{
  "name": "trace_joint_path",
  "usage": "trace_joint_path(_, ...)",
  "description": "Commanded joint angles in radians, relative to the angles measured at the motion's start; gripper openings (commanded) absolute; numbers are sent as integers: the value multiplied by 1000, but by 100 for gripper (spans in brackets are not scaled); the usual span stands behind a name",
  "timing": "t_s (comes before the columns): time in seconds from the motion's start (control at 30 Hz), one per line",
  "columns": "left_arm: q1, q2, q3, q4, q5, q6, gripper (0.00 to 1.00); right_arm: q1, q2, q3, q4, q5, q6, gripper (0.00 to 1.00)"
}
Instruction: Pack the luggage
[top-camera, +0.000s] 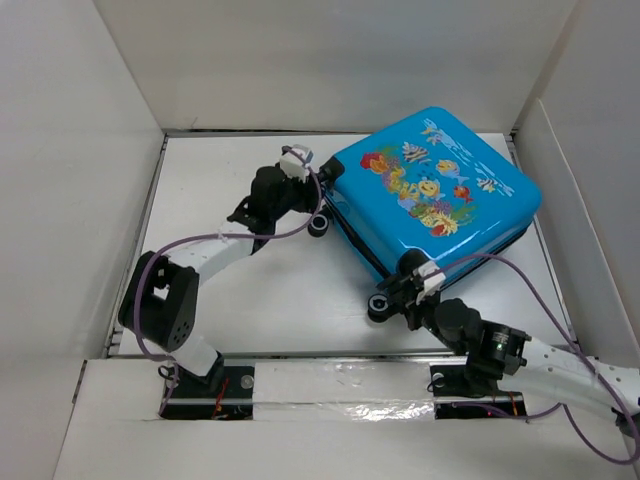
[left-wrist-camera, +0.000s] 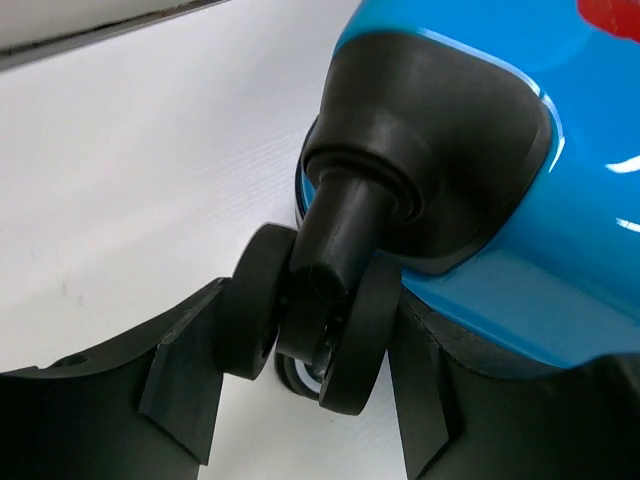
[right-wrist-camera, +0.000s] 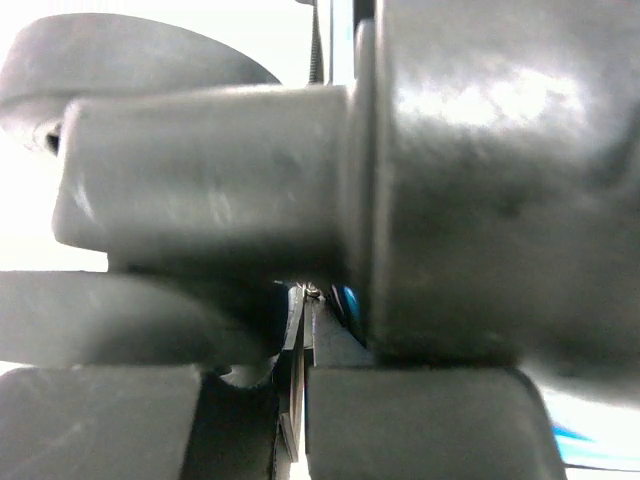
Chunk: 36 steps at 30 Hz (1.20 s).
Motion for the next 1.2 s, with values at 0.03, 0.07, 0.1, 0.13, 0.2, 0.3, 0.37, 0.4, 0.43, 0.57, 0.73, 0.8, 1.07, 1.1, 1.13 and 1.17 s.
trace_joint_path(0.03,-71,-77,-254,128,-245,-244,0,-215,-29,141,125,-76,-120,0)
trace_joint_path(0.07,-99,-93,-279,152,-311,-252,0,-259,-18,153,127,-155,-137,0)
trace_joint_path(0.1,-129,-108,-296,155,-340,-256,0,-307,19,164,130,-201,-158,0)
trace_joint_path(0.13,-192,-137,-328,158,-374,-261,0,-405,45,196,133,-246,-198,0)
trace_joint_path(0.2,-238,-173,-356,168,-440,-289,0,-506,105,234,139,-399,-245,0)
trace_joint_path(0.3,-262,-271,-445,221,-448,-339,0,-674,203,296,134,-594,-292,0)
trace_joint_path(0.37,-283,-352,-485,238,-428,-358,0,-740,188,302,90,-642,-281,0)
trace_joint_path(0.4,-298,-352,-485,238,-425,-361,0,-754,188,290,90,-639,-281,0)
trace_joint_path(0.43,-317,-380,-484,238,-423,-361,0,-766,167,273,84,-628,-252,0)
trace_joint_path(0.57,-403,-395,-450,215,-407,-365,0,-763,71,170,146,-650,-160,0)
trace_joint_path(0.73,-372,-382,-433,258,-349,-393,0,-563,83,93,219,-431,-25,0)
trace_joint_path(0.8,-372,-360,-424,301,-289,-414,0,-467,96,76,292,-261,29,0)
trace_joint_path(1.07,-456,-274,-309,355,-198,-442,0,-130,491,220,460,68,67,0)
trace_joint_path(1.1,-456,-280,-313,362,-183,-454,0,-99,536,281,473,64,54,0)
trace_joint_path(1.13,-456,-292,-313,363,-169,-462,0,-88,575,302,495,45,19,0)
trace_joint_path(1.17,-456,-302,-316,364,-126,-470,0,-88,643,319,563,-6,2,0)
